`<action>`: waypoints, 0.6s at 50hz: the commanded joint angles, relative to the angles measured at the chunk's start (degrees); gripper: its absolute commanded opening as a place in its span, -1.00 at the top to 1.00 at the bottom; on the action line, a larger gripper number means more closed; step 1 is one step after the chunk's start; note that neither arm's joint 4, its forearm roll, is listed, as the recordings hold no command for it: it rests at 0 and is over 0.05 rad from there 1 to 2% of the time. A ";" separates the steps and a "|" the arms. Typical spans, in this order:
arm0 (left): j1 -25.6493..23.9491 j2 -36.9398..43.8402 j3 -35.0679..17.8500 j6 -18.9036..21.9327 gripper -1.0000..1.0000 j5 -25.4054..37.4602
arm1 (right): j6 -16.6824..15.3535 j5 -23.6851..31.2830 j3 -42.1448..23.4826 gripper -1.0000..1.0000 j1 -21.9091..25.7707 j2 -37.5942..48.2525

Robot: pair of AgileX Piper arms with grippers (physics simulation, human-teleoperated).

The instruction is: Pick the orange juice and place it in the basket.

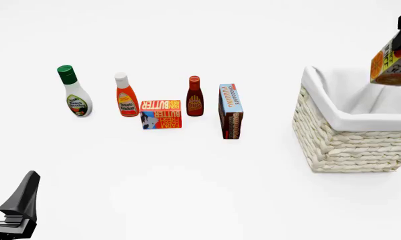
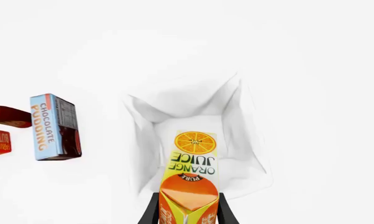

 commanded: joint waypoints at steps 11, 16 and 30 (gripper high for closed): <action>0.08 -0.02 0.09 -0.03 -1.00 -0.07 | 0.84 0.00 0.86 1.00 -0.36 0.09; 0.08 -0.01 0.09 -0.03 -1.00 -0.08 | 1.91 0.00 0.50 1.00 0.76 0.68; 0.08 -0.02 0.09 -0.01 -1.00 -0.07 | 2.26 0.00 -1.02 1.00 1.30 3.59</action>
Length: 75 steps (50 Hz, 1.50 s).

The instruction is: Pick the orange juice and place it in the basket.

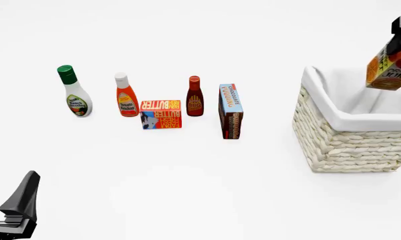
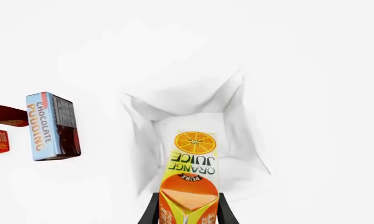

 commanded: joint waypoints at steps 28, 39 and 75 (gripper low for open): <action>0.09 -0.01 0.09 -0.03 -1.00 -0.07 | 2.38 0.00 -1.45 1.00 0.46 6.64; 0.08 0.01 0.10 -0.04 -1.00 -0.08 | 2.32 0.00 -1.83 1.00 0.14 7.70; 0.09 -0.02 0.09 -0.02 -1.00 -0.07 | 2.90 0.00 -2.81 1.00 -0.64 12.55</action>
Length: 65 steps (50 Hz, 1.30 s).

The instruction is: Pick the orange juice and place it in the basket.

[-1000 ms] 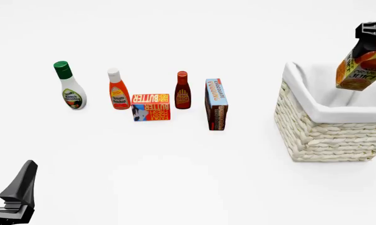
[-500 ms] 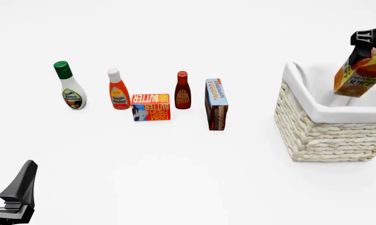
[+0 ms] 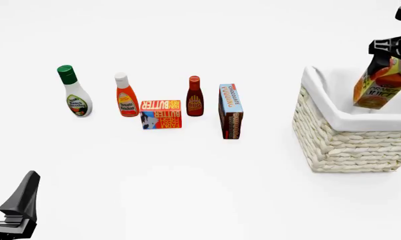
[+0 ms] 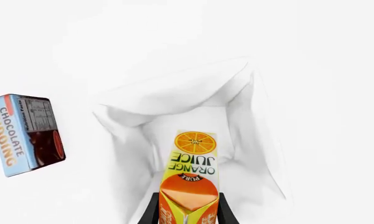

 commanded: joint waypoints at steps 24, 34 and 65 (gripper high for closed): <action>0.09 0.00 0.09 -0.02 -1.00 -0.08 | 0.73 0.00 -1.87 1.00 -0.61 3.97; 0.09 -0.01 0.09 -0.03 -1.00 -0.07 | 1.15 0.00 -2.51 1.00 0.04 5.53; 0.09 -0.01 0.09 -0.01 -1.00 -0.07 | 1.29 0.00 -2.91 1.00 -0.42 9.08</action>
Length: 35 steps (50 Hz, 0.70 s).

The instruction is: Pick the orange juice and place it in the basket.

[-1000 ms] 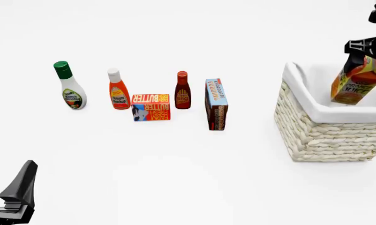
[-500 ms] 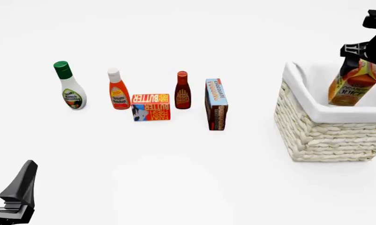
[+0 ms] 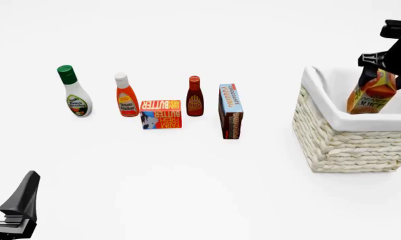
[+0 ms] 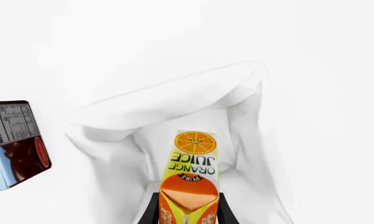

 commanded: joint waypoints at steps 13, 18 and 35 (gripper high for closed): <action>0.09 -0.01 0.09 -0.03 -1.00 -0.07 | 1.30 0.00 -0.33 1.00 0.58 2.48; 0.08 -0.03 0.09 -0.04 -1.00 -0.07 | 1.20 0.00 0.01 1.00 0.36 2.76; 0.08 -0.01 0.09 -0.02 -1.00 -0.07 | 0.60 0.00 0.32 1.00 -0.36 3.57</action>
